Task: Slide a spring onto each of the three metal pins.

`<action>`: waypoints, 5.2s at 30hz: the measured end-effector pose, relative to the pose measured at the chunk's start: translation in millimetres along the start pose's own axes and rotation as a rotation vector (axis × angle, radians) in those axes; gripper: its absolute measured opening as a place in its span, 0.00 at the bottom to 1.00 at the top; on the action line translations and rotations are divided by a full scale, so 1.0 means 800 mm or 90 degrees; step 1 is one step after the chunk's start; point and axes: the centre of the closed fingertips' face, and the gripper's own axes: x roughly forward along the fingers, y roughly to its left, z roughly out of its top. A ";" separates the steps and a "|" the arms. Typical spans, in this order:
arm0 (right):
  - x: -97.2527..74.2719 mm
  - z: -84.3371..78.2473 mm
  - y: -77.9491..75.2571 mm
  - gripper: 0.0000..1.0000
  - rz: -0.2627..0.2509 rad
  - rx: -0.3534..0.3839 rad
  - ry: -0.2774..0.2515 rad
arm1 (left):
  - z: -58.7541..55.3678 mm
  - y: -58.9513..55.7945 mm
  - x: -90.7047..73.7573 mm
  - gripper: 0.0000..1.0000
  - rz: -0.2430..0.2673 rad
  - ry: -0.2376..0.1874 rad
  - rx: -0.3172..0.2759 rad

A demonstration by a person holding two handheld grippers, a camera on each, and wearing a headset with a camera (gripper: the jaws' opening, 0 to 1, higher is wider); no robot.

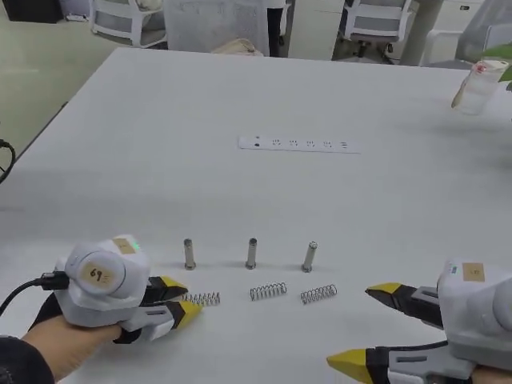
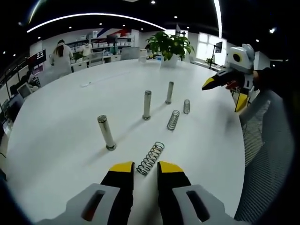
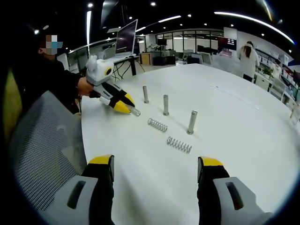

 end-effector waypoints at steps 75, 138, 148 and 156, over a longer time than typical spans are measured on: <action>0.046 0.077 0.039 0.46 0.154 -0.015 -0.048 | 0.057 -0.074 -0.028 0.04 -0.091 -0.081 0.079; 0.066 0.111 0.085 0.09 0.276 0.062 -0.057 | 0.087 -0.109 -0.021 0.03 -0.119 -0.108 0.128; 0.071 0.110 0.089 0.09 0.242 -0.064 0.029 | 0.086 -0.106 -0.021 0.03 -0.115 -0.108 0.123; 0.073 0.110 0.087 0.09 0.218 -0.093 0.092 | 0.087 -0.104 -0.021 0.03 -0.112 -0.112 0.124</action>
